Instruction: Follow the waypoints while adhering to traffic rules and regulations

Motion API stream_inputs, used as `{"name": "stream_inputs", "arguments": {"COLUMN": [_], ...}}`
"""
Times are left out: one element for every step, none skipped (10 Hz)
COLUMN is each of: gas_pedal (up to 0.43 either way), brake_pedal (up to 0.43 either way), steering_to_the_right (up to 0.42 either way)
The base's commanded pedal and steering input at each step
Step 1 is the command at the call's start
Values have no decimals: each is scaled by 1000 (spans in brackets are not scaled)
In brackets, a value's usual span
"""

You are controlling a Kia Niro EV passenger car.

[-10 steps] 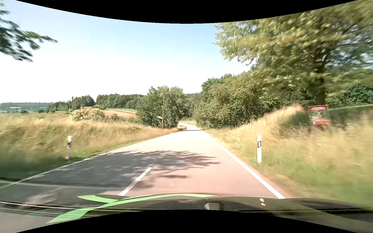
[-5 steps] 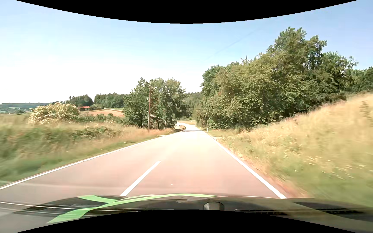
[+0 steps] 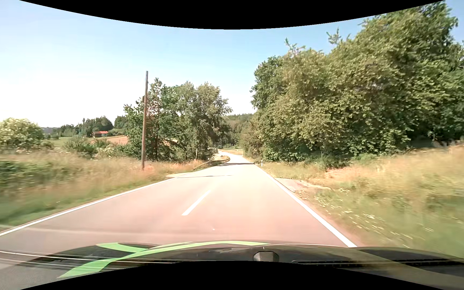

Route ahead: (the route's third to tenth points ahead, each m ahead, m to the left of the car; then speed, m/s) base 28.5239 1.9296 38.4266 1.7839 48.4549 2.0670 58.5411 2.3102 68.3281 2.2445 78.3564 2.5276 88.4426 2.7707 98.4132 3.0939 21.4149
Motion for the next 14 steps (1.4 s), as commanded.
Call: {"name": "stream_inputs", "arguments": {"gas_pedal": [39, 0, 0, 0, 0, 0, 0, 0, 0, 0, 0, 0, 0, 0], "brake_pedal": [0, 0, 0, 0, 0, 0, 0, 0, 24, 43, 49, 49, 49, 37], "steering_to_the_right": [0, 0, 0, 0, 0, 0, 0, 0, 0, 0, 0, -1, -2, -2]}}
